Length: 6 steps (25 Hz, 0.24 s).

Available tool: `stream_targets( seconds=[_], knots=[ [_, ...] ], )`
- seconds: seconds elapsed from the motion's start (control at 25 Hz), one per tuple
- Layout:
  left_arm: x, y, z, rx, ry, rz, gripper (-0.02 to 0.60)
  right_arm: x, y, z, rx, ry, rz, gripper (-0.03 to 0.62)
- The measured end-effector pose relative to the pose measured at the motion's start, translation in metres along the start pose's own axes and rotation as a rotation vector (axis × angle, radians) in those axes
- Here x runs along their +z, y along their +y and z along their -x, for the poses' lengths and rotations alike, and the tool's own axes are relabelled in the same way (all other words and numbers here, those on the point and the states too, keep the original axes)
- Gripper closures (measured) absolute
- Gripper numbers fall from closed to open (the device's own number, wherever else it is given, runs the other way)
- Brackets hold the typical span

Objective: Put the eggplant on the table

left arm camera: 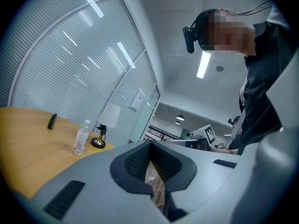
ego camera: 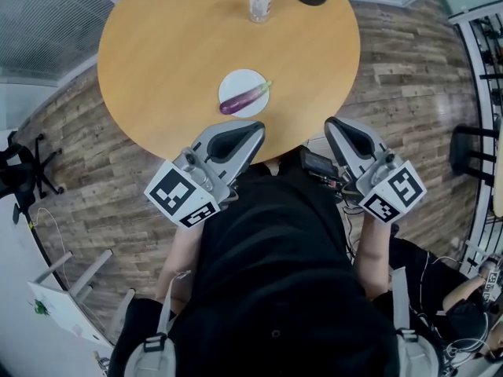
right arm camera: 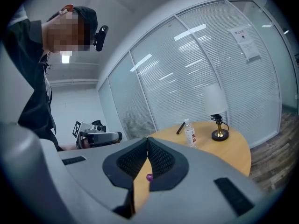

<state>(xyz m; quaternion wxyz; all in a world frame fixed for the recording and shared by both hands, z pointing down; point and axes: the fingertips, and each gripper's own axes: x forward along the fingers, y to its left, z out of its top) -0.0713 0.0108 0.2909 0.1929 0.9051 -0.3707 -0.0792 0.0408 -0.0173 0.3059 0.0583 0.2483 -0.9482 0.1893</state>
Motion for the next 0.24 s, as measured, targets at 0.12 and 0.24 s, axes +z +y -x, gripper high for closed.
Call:
stream_targets(
  seconds=[0.12, 0.24],
  knots=[
    [-0.0042, 0.001, 0.0023, 0.008, -0.001, 0.012, 0.571, 0.0001, 0.0002, -0.001, 0.0, -0.001, -0.002, 0.577],
    [-0.0091, 0.0071, 0.0044, 0.02, -0.007, 0.033, 0.57, 0.0003, -0.0024, -0.0061, 0.0, -0.003, -0.004, 0.577]
  ],
)
